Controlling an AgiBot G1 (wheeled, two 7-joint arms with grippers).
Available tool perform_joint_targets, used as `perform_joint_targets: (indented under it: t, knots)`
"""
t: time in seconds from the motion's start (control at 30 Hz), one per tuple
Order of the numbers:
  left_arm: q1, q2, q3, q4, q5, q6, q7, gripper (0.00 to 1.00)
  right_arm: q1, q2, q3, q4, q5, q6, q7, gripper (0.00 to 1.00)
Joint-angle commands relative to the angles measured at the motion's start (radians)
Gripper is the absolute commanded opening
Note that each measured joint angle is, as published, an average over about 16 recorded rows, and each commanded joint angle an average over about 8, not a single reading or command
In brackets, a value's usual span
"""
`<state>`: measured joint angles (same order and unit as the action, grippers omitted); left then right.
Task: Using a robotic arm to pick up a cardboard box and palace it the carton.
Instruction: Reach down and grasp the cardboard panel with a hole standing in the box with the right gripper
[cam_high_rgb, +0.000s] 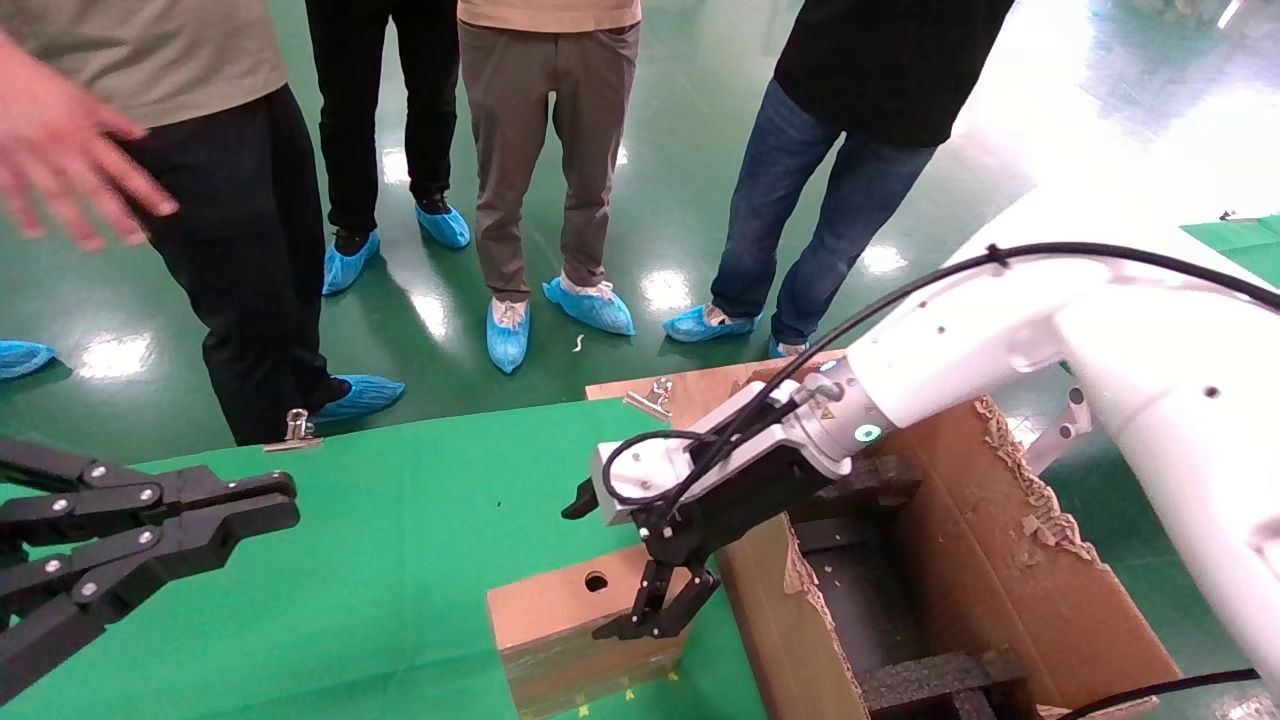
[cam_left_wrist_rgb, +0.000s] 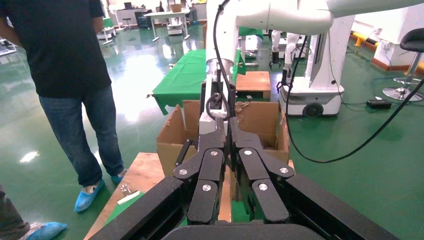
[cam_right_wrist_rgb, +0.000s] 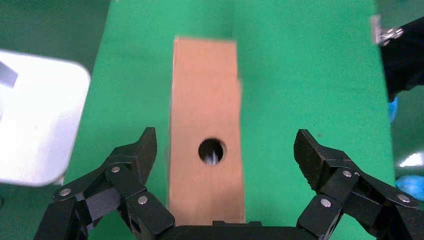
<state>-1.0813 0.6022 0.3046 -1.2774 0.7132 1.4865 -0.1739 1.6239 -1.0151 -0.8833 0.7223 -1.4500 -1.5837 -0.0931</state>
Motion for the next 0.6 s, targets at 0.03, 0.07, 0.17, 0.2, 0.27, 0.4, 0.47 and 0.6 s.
perform_joint_targets:
  t: [0.03, 0.07, 0.17, 0.2, 0.27, 0.4, 0.47, 0.6]
  knots:
    - [0.000, 0.000, 0.000, 0.000, 0.000, 0.000, 0.000, 0.00, 0.022, -0.024, -0.032, -0.035, -0.015, -0.001, -0.021, 1.00]
    - [0.000, 0.000, 0.000, 0.000, 0.000, 0.000, 0.000, 0.00, 0.032, -0.036, -0.050, -0.047, -0.024, -0.001, -0.029, 1.00]
    - [0.000, 0.000, 0.000, 0.000, 0.000, 0.000, 0.000, 0.00, 0.059, -0.069, -0.095, -0.078, -0.043, 0.000, -0.052, 1.00]
    - [0.000, 0.000, 0.000, 0.000, 0.000, 0.000, 0.000, 0.00, 0.066, -0.079, -0.108, -0.087, -0.047, 0.000, -0.060, 1.00]
    - [0.000, 0.000, 0.000, 0.000, 0.000, 0.000, 0.000, 0.00, 0.079, -0.097, -0.132, -0.103, -0.053, 0.001, -0.074, 1.00]
    - [0.000, 0.000, 0.001, 0.000, 0.000, 0.000, 0.000, 0.37, 0.095, -0.121, -0.166, -0.130, -0.052, 0.003, -0.099, 1.00]
    - [0.000, 0.000, 0.001, 0.000, 0.000, 0.000, 0.000, 0.62, 0.102, -0.132, -0.181, -0.141, -0.054, 0.003, -0.110, 0.94]
    - [0.000, 0.000, 0.001, 0.000, 0.001, 0.000, 0.000, 1.00, 0.113, -0.144, -0.202, -0.156, -0.057, 0.004, -0.121, 0.46]
